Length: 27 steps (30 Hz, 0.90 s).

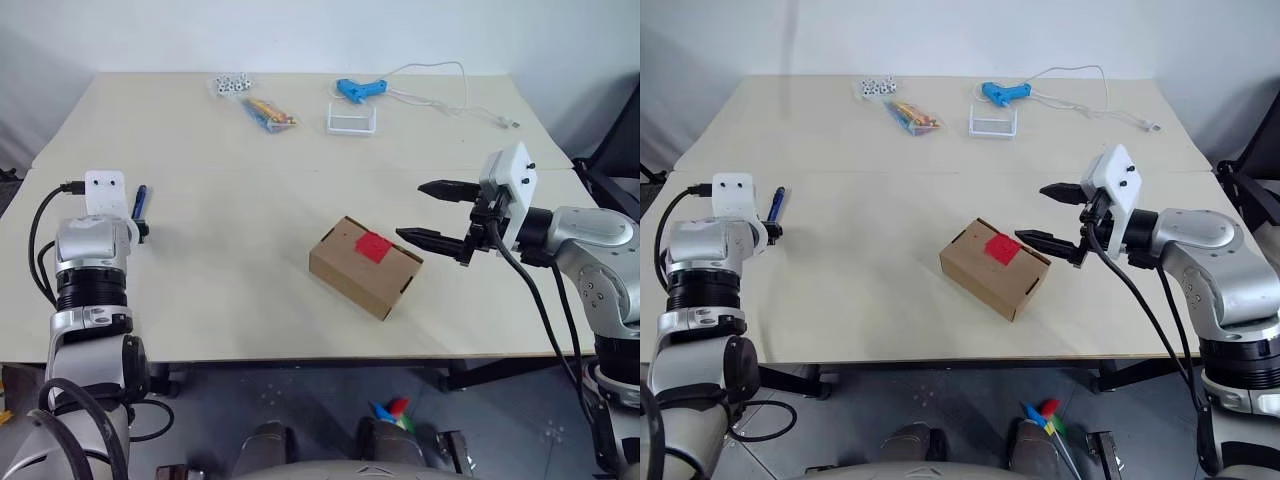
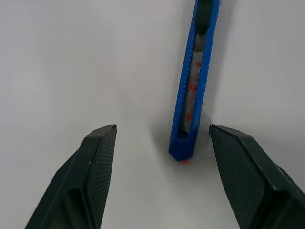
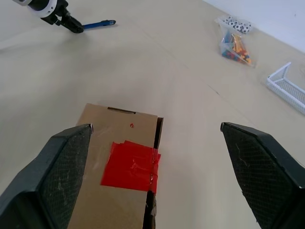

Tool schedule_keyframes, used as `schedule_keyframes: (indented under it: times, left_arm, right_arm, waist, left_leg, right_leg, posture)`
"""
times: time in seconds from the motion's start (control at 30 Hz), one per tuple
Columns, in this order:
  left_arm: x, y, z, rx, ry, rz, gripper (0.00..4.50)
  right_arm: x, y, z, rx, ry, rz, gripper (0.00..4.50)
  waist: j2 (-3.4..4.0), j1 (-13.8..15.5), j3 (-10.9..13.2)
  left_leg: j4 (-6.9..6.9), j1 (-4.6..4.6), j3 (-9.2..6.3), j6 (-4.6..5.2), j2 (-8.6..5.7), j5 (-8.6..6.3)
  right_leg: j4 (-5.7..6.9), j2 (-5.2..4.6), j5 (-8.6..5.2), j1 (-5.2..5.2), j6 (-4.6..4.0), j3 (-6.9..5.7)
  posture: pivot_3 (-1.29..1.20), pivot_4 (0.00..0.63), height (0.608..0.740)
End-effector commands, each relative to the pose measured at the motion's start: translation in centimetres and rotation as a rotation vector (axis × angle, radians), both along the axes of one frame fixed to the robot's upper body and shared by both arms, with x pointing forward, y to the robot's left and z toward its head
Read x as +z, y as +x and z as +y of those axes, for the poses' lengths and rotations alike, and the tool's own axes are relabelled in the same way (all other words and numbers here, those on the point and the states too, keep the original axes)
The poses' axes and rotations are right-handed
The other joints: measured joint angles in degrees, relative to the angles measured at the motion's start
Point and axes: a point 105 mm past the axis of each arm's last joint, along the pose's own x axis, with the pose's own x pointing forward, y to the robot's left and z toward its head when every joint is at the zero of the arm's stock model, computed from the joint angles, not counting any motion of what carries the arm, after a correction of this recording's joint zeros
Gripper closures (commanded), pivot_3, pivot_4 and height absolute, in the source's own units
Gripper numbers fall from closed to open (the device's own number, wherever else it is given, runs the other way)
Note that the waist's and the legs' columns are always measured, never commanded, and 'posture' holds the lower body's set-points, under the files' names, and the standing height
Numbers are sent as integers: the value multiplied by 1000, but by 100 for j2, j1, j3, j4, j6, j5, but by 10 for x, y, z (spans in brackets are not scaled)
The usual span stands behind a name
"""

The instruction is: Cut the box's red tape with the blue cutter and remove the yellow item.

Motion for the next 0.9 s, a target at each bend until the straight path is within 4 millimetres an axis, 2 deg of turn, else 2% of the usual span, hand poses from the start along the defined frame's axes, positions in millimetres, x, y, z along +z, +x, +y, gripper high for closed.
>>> schedule_keyframes:
  times: [0.03,0.27,0.4,0.9]
  left_arm:
    - [-11,0,-7,-16,-128,53,1200]
    - [-13,6,0,-3,-166,32,1200]
    - [-20,8,2,-23,-151,50,1200]
    - [-19,20,7,-85,-72,-51,1200]
  right_arm:
    - [10,-1,1,15,-5,-39,0]
    - [9,-1,2,21,-7,-35,0]
    - [9,-2,1,21,-12,-31,0]
    - [9,-4,1,20,-19,-33,0]
  waist:
    - [0,3,0]
    - [1,8,-1]
    - [3,10,-2]
    - [8,11,-5]
  left_leg:
    - [0,0,0,0,0,0]
    - [1,2,0,-1,0,1]
    - [1,4,0,-5,0,4]
    - [6,6,-1,-5,0,9]
  right_leg:
    - [0,0,0,0,0,-1]
    - [3,0,0,0,0,0]
    - [9,0,-1,0,-2,1]
    - [21,0,-2,0,-5,5]
  posture:
    - [0,150,740]
    - [0,150,740]
    - [0,150,740]
    - [0,150,740]
